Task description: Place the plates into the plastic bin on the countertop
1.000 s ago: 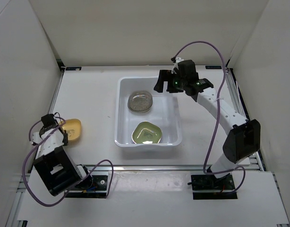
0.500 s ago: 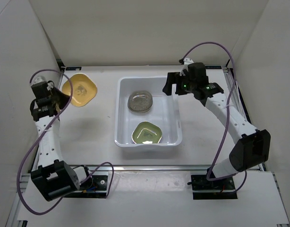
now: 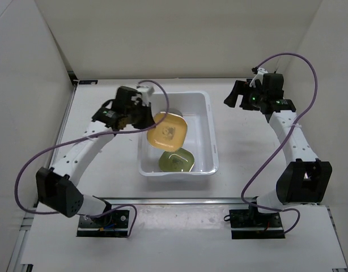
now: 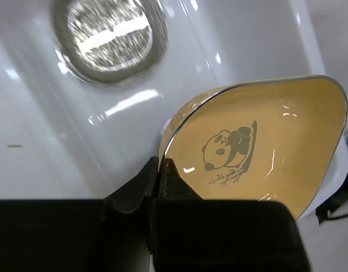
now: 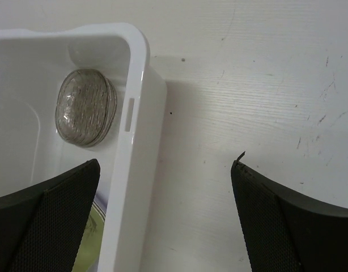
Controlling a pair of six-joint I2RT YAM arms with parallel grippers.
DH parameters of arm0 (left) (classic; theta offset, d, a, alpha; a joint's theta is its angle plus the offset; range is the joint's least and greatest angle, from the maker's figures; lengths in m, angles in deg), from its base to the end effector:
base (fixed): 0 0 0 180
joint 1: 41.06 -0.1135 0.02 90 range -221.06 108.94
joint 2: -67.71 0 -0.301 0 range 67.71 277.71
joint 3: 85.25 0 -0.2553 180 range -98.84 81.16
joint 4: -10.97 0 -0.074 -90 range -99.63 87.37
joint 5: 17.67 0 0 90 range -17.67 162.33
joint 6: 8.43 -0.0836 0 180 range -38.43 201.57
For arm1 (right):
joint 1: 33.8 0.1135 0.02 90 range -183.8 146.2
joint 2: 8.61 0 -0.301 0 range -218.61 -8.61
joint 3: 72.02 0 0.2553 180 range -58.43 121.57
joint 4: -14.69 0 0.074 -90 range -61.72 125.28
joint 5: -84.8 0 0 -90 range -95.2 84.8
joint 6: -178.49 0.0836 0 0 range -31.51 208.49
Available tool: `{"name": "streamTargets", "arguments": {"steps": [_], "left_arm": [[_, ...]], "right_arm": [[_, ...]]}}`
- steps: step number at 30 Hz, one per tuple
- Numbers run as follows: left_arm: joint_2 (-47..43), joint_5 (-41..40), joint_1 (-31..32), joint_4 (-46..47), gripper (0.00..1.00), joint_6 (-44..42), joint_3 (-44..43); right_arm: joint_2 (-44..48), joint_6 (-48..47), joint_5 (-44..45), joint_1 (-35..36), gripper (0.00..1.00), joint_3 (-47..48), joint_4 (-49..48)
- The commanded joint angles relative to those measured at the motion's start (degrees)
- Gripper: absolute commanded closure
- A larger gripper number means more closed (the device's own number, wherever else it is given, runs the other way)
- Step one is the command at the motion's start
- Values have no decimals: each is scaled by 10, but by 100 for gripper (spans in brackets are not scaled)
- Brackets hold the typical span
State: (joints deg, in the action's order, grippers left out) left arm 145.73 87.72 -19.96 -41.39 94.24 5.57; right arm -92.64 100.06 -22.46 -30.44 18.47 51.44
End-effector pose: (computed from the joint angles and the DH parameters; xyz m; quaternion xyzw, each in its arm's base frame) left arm 0.2946 -0.1375 0.3555 0.1215 0.8960 -0.2356 0.3563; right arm 0.3731 0.0468 0.3640 -0.0131 0.8606 0.1930 0.4711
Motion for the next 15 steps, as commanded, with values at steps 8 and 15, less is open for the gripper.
{"name": "streamTargets", "arguments": {"steps": [8, 15], "left_arm": [[78, -89, 131, -106, 90, 52, 13], [101, -108, 153, -98, 90, 125, 43]], "right_arm": [[7, 4, -15, -4, 1, -18, 0], [2, 0, -4, -5, 1, -24, 9]]}}
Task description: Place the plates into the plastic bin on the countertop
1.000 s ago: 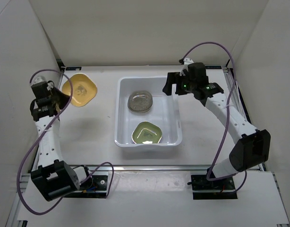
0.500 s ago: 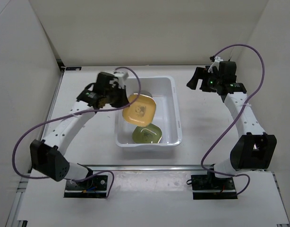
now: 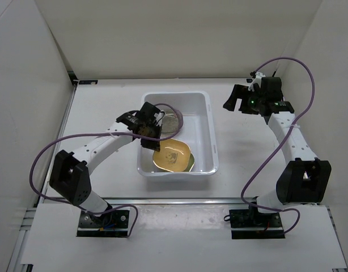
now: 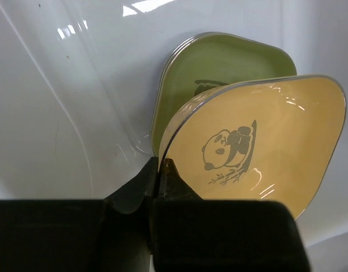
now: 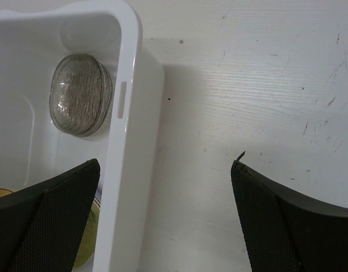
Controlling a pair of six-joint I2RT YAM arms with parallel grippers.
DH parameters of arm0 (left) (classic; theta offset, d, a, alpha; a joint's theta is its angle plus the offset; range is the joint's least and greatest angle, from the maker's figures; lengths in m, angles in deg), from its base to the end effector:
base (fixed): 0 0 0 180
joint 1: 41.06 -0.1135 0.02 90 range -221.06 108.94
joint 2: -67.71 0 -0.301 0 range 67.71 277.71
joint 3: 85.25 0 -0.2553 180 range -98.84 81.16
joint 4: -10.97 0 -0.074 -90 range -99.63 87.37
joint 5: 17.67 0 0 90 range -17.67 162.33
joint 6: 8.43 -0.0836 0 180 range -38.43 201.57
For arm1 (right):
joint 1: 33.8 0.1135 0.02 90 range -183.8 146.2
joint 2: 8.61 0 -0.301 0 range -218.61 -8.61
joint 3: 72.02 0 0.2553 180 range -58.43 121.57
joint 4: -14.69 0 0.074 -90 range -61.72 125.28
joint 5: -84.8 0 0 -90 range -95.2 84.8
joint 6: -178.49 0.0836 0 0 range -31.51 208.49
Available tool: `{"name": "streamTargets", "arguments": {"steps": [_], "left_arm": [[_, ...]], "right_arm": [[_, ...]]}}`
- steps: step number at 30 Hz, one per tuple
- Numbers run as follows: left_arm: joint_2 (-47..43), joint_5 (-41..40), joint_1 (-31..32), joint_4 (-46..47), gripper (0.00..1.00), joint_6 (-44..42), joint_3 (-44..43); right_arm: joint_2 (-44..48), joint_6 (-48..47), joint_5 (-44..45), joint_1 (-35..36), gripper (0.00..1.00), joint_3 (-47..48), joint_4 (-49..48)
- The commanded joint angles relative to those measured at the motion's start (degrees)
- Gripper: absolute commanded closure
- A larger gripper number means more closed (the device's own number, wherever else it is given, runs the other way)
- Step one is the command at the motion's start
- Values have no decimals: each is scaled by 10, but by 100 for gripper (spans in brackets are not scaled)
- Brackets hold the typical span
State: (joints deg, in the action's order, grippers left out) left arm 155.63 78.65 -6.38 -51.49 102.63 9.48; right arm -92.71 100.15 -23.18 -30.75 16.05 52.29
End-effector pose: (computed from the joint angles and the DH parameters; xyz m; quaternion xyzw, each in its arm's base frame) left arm 0.2663 -0.1955 0.2600 0.1274 0.9667 -0.1482 0.1651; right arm 0.3697 0.0455 0.3456 -0.0082 0.8737 0.1963 0.4450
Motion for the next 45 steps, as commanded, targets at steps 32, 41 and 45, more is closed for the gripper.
{"name": "streamTargets", "arguments": {"steps": [32, 41, 45], "left_arm": [[-18, -78, 34, 14, 1, 87, -13], [-28, -91, 34, 11, 1, 46, -95], [-67, -161, -2, -16, 1, 32, -150]], "right_arm": [[32, -6, 24, -13, 1, -12, 9], [48, 8, 28, -23, 1, -12, 6], [57, 22, 10, -48, 1, -14, 6]]}}
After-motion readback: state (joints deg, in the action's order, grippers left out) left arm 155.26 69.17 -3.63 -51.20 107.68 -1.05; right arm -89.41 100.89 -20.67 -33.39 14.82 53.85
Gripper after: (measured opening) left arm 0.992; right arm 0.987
